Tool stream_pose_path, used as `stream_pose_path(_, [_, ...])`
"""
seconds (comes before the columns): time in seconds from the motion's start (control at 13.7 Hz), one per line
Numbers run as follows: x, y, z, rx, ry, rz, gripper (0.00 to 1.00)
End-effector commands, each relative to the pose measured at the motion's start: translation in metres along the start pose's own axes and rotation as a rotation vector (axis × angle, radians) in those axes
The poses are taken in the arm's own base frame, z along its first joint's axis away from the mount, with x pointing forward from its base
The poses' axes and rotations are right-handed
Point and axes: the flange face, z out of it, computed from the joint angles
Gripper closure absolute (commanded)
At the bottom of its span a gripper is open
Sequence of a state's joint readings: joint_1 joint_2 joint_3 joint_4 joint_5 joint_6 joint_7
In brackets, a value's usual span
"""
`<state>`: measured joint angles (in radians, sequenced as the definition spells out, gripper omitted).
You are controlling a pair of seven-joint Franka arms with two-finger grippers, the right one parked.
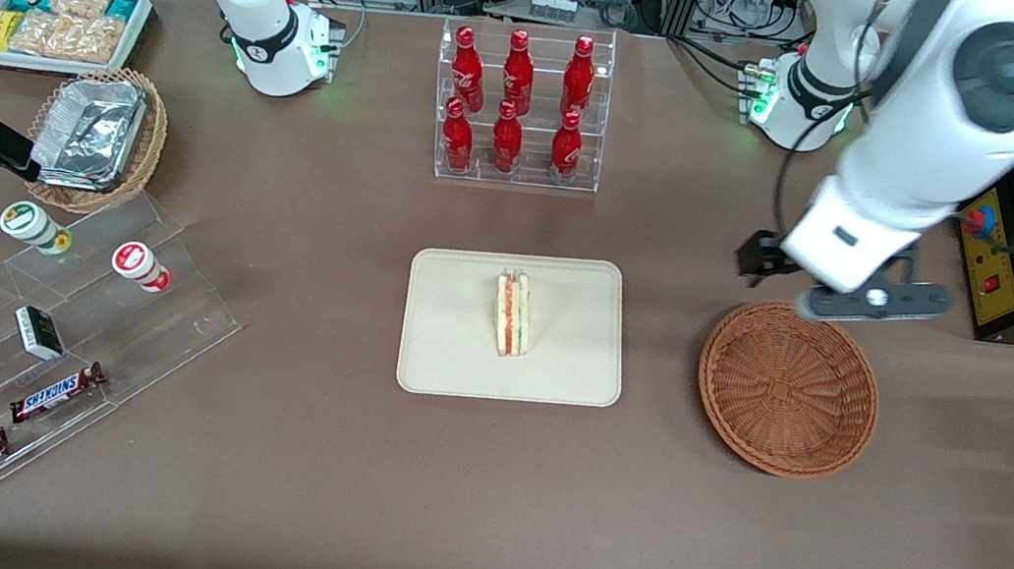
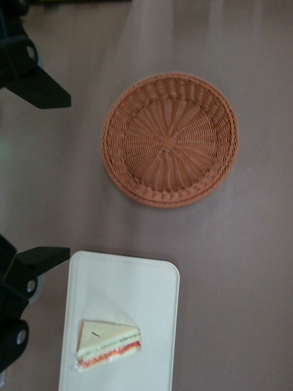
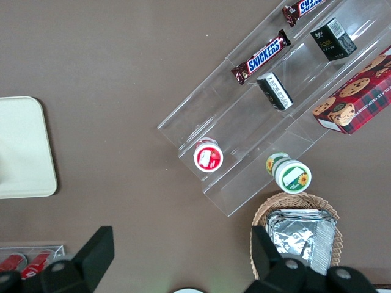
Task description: Place sandwich from basket to tray
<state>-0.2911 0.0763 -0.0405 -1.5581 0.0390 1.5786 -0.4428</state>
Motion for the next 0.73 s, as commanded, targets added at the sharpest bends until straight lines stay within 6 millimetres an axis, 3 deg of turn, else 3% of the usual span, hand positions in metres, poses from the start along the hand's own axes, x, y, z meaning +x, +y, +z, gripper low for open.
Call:
stream_pose_path(0.0, [-0.002, -0.048, -0.011, -0.008, -0.023, 0.060, 0.00])
stream_pose_path(0.36, [0.010, -0.118, -0.022, -0.018, -0.018, 0.099, 0.00])
stream_pose_path(0.66, [0.025, -0.135, -0.027, -0.012, 0.002, 0.083, 0.00])
